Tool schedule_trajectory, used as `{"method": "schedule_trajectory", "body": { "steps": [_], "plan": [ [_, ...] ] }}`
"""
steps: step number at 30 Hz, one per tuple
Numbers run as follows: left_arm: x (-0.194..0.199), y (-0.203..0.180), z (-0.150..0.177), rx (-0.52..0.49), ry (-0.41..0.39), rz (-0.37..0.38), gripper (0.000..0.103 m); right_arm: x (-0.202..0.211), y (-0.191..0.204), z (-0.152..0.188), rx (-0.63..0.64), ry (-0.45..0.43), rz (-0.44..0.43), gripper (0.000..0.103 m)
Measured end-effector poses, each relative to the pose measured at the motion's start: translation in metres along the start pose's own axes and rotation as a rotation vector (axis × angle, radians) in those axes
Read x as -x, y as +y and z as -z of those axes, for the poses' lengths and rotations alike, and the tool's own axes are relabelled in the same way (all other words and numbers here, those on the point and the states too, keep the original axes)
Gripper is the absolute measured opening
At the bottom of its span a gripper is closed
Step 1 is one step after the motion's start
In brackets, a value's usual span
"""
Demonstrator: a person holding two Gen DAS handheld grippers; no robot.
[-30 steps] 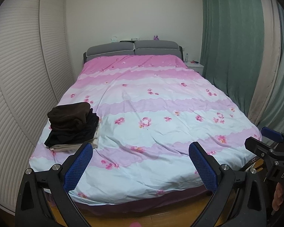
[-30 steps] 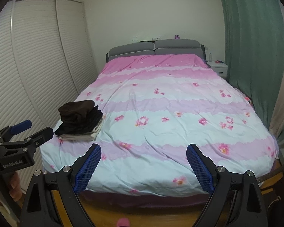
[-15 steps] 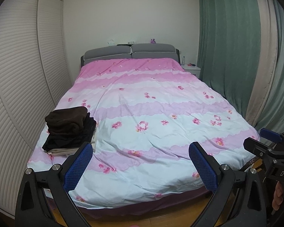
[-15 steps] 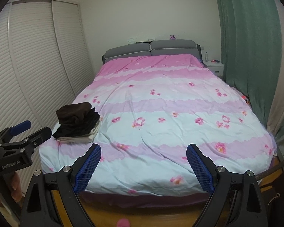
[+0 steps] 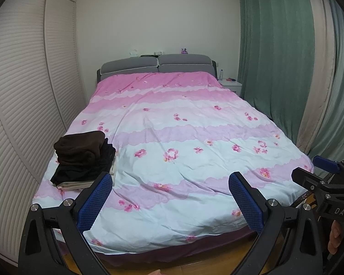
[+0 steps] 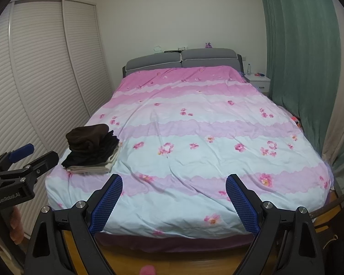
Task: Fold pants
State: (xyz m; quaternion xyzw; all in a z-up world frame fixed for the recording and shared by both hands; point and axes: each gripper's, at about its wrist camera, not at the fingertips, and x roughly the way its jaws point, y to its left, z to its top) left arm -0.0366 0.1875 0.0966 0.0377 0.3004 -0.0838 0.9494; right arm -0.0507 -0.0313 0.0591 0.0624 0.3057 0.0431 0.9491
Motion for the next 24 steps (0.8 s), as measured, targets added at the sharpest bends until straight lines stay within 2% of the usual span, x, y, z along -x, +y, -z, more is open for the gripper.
{"method": "schedule_trajectory", "body": {
  "steps": [24],
  "plan": [
    [-0.0024, -0.0037, -0.0044, 0.021, 0.010, 0.013, 0.103, 0.0009, -0.0081, 0.0006, -0.002, 0.002, 0.009, 0.092]
  ]
}}
